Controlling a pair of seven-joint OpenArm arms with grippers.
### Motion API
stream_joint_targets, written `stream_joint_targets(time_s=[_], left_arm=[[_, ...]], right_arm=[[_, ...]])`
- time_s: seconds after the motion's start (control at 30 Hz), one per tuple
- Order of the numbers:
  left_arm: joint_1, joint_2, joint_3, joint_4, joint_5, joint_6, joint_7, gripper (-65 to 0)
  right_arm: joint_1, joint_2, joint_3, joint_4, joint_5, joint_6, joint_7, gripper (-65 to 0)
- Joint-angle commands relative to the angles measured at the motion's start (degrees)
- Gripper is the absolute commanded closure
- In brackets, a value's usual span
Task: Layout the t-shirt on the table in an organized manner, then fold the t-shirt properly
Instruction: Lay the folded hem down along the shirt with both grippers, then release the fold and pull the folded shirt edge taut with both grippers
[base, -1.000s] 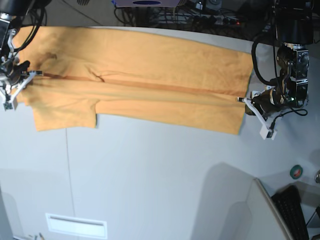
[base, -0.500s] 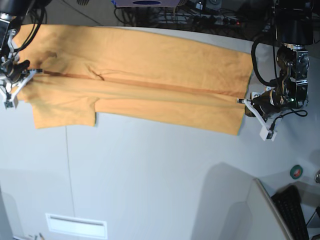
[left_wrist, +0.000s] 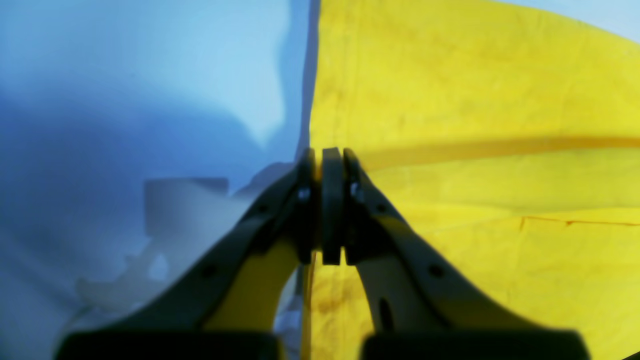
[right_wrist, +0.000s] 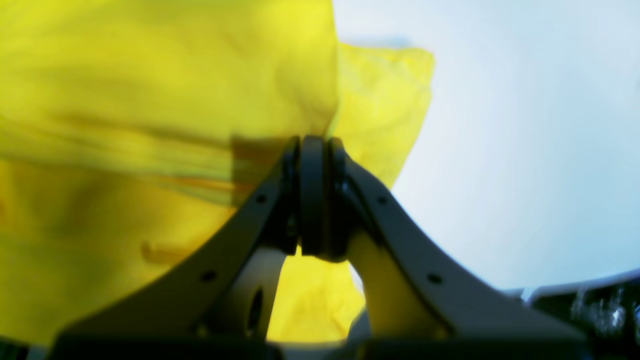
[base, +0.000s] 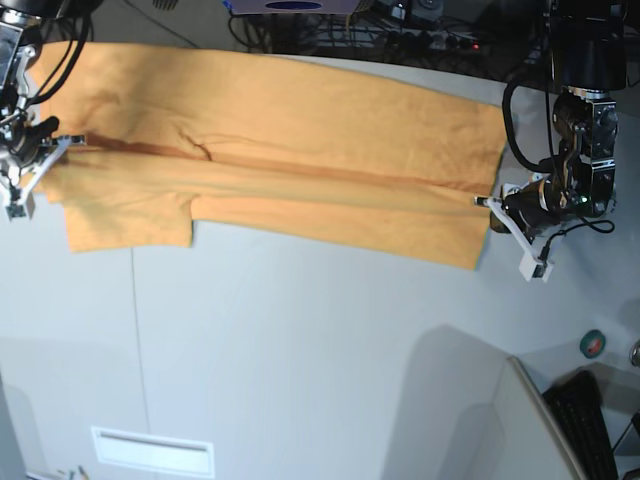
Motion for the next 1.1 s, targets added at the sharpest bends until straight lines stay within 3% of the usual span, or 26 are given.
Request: stream_joint_targets(time_s=[0.0, 0.77, 0.8, 0.83, 0.9, 0.93, 1.07], left_arm=[[-0.9, -1.1, -0.3, 0.8, 0.0, 0.0, -0.7, 0.0], [-0.9, -0.7, -0.6, 1.3, -0.4, 0.0, -0.5, 0.0], [-0.9, -0.7, -0.8, 1.3, -0.4, 0.0, -0.5, 0.0], [-0.9, -0.8, -0.9, 1.4, -0.4, 0.0, -0.5, -2.1], [-0.9, -1.1, -1.0, 2.0, -0.5, 0.0, -0.5, -13.5], [-0.9, -1.1, -1.1, 2.9, -0.5, 0.0, -0.5, -20.1], [1.2, -0.5, -6.3, 8.9, -0.7, 0.0, -0.5, -47.1]], right_arm=[[0.2, 0.8, 0.3, 0.9, -0.3, -0.3, 0.3, 0.0], [0.2, 0.8, 0.4, -4.4, -0.3, -0.6, -2.3, 0.0], [0.2, 0.8, 0.9, -3.8, -0.3, -0.6, -2.7, -2.4], [0.1, 0.8, 2.1, -3.0, -0.3, -0.6, -2.8, -9.8], [0.1, 0.3, 4.5, -1.5, -0.3, -0.6, -2.9, -22.7], [0.1, -0.3, 5.6, -0.7, -0.3, -0.6, -2.9, -26.0], [-0.3, -0.8, 7.6, 3.6, -0.3, -0.6, -3.5, -26.4]])
